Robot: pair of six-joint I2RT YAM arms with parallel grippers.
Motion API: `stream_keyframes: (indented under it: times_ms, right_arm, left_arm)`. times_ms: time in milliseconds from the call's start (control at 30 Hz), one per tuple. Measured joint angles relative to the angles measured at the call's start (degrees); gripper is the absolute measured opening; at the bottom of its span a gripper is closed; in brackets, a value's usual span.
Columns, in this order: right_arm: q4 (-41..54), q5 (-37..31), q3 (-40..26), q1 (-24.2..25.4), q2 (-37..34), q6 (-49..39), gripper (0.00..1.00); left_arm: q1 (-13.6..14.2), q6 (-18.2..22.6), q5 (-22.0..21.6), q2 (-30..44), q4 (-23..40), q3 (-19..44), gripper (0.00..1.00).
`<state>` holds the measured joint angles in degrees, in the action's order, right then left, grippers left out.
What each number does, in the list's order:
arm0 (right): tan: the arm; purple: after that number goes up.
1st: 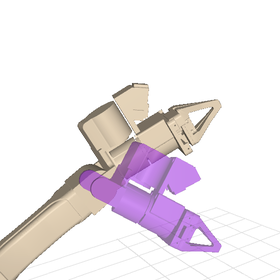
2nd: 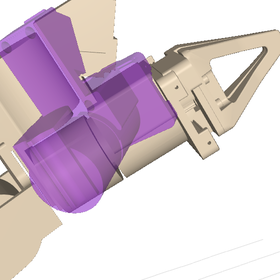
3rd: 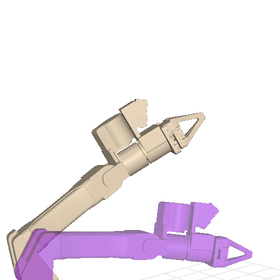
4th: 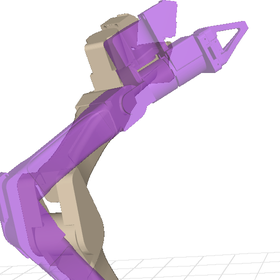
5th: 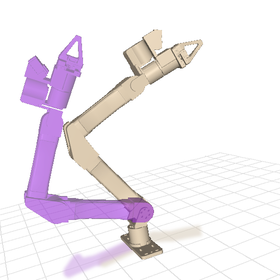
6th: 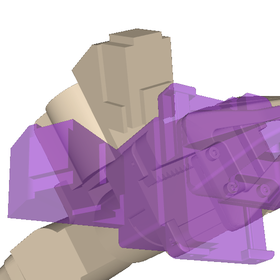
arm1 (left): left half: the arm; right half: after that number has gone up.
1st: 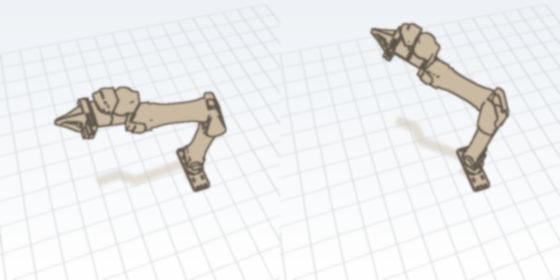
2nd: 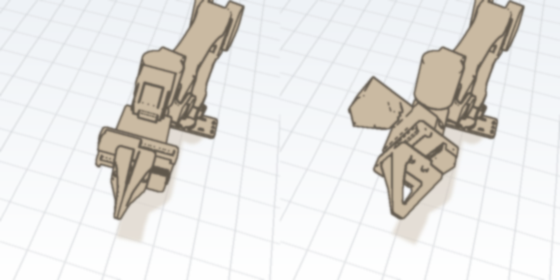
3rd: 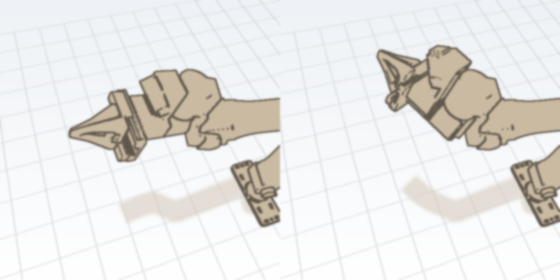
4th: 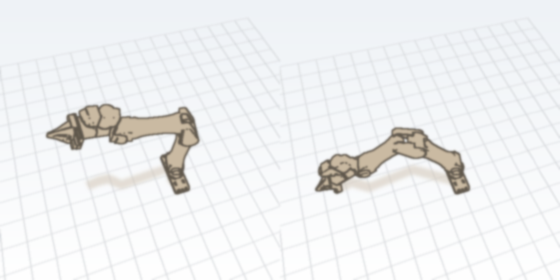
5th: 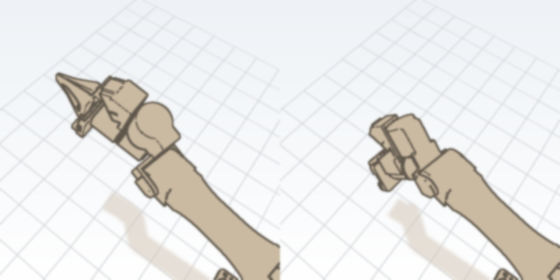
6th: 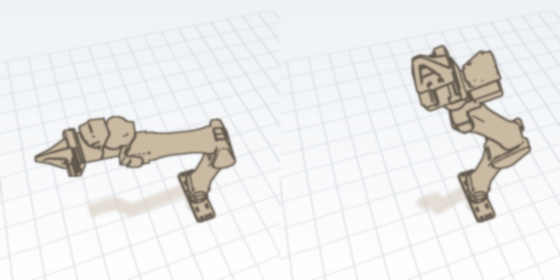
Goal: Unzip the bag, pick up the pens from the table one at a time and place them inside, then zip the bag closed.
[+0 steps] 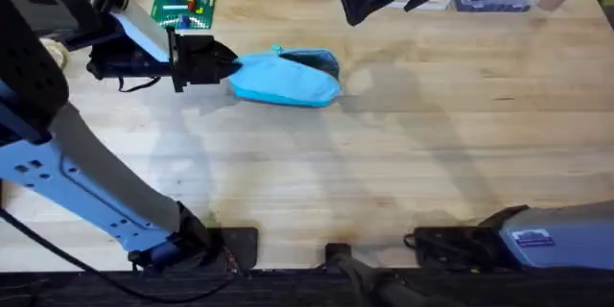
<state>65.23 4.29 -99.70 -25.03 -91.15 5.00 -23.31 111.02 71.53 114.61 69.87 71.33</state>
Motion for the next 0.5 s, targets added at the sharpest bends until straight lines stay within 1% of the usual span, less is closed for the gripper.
stream_keyframes:
  times_ms: [133, 200, 300, 333, 367, 500]
  right_arm:
    - [-0.69, -0.23, 0.00, -1.15, 0.00, 0.60, 0.997]
    - [-1.32, -1.62, 0.00, -2.81, 0.00, 1.03, 0.997]
    - [-2.66, -4.43, 0.00, -6.28, 0.00, 1.27, 0.996]
    - [-4.50, -7.21, 0.00, -9.74, 0.00, 1.54, 0.996]
    - [-5.34, -8.33, 0.00, -11.03, 0.00, 1.89, 0.996]
    - [-8.26, -10.71, 0.00, -14.10, 0.00, 2.81, 0.996]
  left_arm:
    - [0.00, 0.00, 0.00, 0.00, 0.00, 0.00, 0.042]
    - [0.00, 0.00, 0.00, 0.00, 0.00, 0.00, 0.042]
    - [0.00, 0.00, 0.00, 0.00, 0.00, 0.00, 0.042]
    - [0.00, 0.00, 0.00, 0.00, 0.00, 0.00, 0.042]
    - [0.00, 0.00, 0.00, 0.00, 0.00, 0.00, 0.042]
    - [0.00, 0.00, 0.00, 0.00, 0.00, 0.00, 0.042]
